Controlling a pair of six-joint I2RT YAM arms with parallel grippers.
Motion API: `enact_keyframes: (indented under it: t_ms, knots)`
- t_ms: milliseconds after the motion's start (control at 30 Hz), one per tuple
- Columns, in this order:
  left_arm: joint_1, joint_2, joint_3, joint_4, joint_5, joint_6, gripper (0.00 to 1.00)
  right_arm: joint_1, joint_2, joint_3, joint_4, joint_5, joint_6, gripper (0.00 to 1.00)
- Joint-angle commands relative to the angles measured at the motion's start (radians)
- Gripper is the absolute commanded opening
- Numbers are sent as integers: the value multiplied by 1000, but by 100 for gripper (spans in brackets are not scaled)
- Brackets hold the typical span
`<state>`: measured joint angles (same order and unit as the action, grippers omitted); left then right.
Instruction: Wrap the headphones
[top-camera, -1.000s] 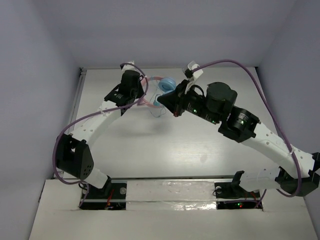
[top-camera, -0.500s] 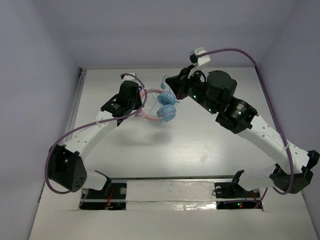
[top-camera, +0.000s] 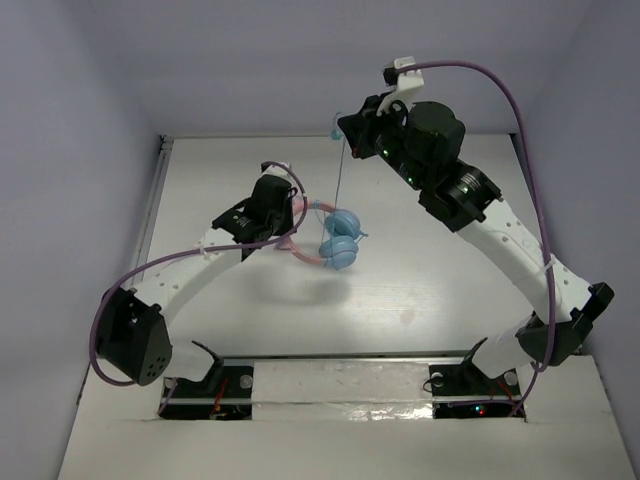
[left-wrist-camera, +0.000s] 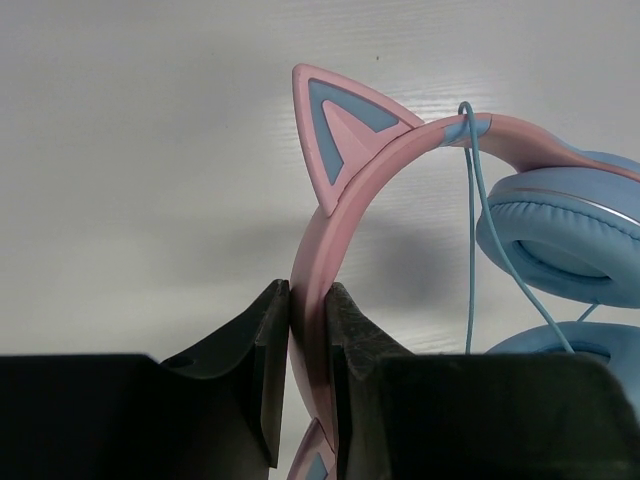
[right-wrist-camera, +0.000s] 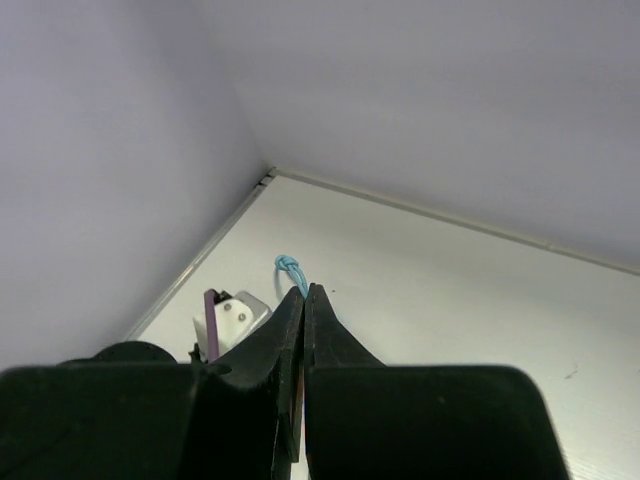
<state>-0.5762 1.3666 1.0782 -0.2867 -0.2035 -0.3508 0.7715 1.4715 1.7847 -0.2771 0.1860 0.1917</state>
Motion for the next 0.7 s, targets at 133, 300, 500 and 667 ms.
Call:
enact_keyframes:
  t_ms: [133, 300, 500, 667]
  knots:
    - [-31, 8, 16, 44, 41, 3, 0, -5, 18, 85, 35, -14, 3, 0]
    - [-62, -1, 3, 31, 45, 18, 0, -60, 50, 94, 50, 18, -3, 0]
    - [-80, -41, -29, 24, 55, 21, 0, -98, 85, 64, 87, 101, -3, 0]
    - [-80, -83, -50, 21, 84, 13, 0, -138, 92, 12, 119, 197, 11, 0]
